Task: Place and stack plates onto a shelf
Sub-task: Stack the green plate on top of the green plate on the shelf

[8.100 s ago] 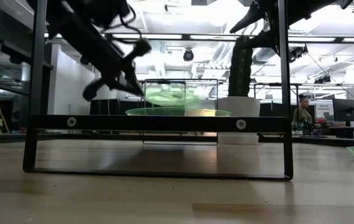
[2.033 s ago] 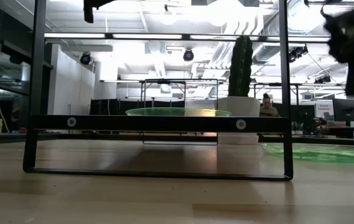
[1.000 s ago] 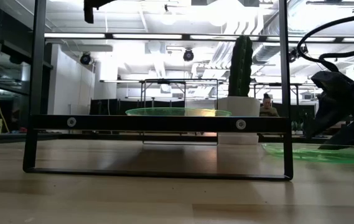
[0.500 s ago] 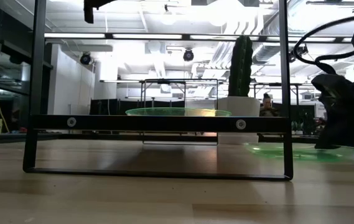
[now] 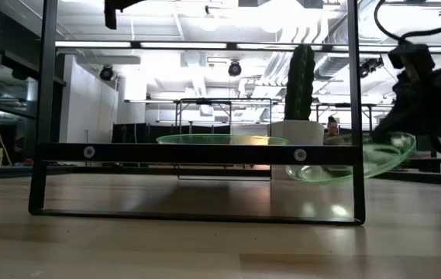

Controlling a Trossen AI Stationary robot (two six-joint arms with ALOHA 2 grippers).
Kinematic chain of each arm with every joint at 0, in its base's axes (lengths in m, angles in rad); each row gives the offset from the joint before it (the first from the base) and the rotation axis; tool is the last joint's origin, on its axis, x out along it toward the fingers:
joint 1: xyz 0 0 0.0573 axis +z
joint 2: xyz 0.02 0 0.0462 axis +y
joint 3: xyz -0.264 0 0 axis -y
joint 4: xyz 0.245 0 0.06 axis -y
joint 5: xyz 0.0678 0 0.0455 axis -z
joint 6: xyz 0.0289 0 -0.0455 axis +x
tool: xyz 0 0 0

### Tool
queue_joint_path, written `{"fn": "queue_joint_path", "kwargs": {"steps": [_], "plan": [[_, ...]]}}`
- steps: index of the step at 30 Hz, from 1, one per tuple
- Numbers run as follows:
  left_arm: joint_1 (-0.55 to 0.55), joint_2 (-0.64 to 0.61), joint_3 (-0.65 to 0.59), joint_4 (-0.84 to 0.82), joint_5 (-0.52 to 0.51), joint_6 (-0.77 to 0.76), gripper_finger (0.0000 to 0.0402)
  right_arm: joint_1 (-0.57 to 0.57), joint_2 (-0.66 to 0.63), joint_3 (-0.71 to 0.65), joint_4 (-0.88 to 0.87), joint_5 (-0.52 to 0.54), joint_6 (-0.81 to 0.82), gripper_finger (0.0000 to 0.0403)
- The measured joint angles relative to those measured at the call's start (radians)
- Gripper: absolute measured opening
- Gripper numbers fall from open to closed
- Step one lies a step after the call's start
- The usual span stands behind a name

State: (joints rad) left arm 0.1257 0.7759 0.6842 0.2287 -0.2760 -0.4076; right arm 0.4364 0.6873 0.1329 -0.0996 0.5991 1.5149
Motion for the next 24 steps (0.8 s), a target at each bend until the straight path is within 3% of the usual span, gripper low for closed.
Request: {"fn": "queue_joint_path", "kwargs": {"steps": [5,11,14,19,24], "plan": [[0.000,0.000,0.000,0.000,0.000,0.000,0.0127,0.000,-0.120,0.018,-0.116,0.048,-0.039,0.0000],[0.000,0.000,0.000,0.001,-0.001,0.000,0.0127,0.000,-0.212,0.226,-0.624,0.057,-0.032,0.0000],[0.000,0.000,0.000,0.000,-0.001,0.000,0.0127,0.000,-0.212,0.340,-0.761,0.100,-0.047,0.0000],[0.000,0.000,0.000,0.001,-0.001,0.000,0.0127,-0.001,-0.161,0.411,-0.690,0.169,-0.115,0.0000],[0.000,0.000,0.000,0.001,-0.003,0.000,0.0127,0.000,-0.035,0.392,-0.571,0.135,-0.098,0.0000]]}}
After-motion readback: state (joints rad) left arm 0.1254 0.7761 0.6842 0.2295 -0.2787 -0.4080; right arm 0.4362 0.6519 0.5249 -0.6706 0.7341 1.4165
